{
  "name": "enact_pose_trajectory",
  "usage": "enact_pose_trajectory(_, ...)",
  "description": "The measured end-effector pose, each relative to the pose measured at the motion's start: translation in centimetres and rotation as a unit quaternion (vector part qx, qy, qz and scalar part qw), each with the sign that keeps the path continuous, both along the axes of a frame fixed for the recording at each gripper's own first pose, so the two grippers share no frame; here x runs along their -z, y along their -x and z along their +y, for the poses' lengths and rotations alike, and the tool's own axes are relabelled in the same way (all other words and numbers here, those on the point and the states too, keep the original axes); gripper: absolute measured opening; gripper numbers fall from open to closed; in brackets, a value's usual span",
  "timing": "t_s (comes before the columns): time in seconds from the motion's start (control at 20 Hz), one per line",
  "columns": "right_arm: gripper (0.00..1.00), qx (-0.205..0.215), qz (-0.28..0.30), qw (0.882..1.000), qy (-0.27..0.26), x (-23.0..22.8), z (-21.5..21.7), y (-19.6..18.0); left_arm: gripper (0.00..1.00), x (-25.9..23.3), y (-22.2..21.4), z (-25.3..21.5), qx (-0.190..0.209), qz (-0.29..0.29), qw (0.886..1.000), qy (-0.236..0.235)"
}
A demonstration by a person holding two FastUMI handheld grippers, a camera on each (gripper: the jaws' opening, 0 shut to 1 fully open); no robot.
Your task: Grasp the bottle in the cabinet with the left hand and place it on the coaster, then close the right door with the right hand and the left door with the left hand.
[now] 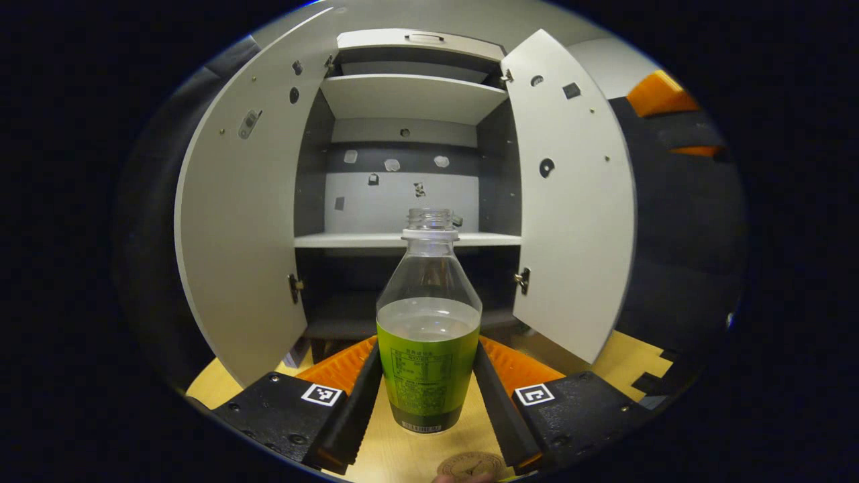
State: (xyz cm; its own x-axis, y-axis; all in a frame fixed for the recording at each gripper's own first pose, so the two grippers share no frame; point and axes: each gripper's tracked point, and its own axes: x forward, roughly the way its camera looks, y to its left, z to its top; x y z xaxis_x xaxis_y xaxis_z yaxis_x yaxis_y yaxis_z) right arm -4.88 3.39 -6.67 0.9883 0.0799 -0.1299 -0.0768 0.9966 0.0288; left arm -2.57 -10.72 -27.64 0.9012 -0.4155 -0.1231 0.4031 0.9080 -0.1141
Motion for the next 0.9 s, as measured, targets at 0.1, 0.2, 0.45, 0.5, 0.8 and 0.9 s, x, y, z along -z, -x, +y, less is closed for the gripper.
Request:
enact_pose_trajectory(0.1, 0.96, 0.001, 0.005, 1.000, -0.001, 0.6, -0.4, 0.5, 0.78, 2.4, 1.8, -1.3, 0.017, 0.011, 1.000, -0.010)
enact_pose_trajectory(0.2, 0.94, 0.004, 0.011, 1.000, -0.002, 1.1, -0.7, 0.8, 0.78, 4.5, 3.2, -2.2, 0.025, 0.022, 0.999, -0.018)
enact_pose_trajectory(0.45, 0.96, 0.012, 0.030, 0.999, 0.000, 2.7, -1.9, 1.1, 0.79, 8.1, 5.6, -4.4, 0.037, 0.042, 0.998, -0.011)
enact_pose_trajectory(0.5, 0.96, 0.013, 0.037, 0.999, -0.002, 3.1, -2.0, 1.0, 0.79, 8.8, 5.7, -4.5, 0.037, 0.043, 0.998, -0.017)
enact_pose_trajectory(0.8, 0.96, 0.003, 0.049, 0.999, -0.008, 3.6, -0.8, 0.1, 0.79, 12.7, 6.3, -4.8, 0.047, 0.068, 0.996, -0.026)
enact_pose_trajectory(0.9, 0.97, -0.008, 0.047, 0.999, 0.002, 3.5, 0.1, -0.4, 0.80, 12.5, 5.6, -4.7, 0.042, 0.060, 0.997, -0.015)
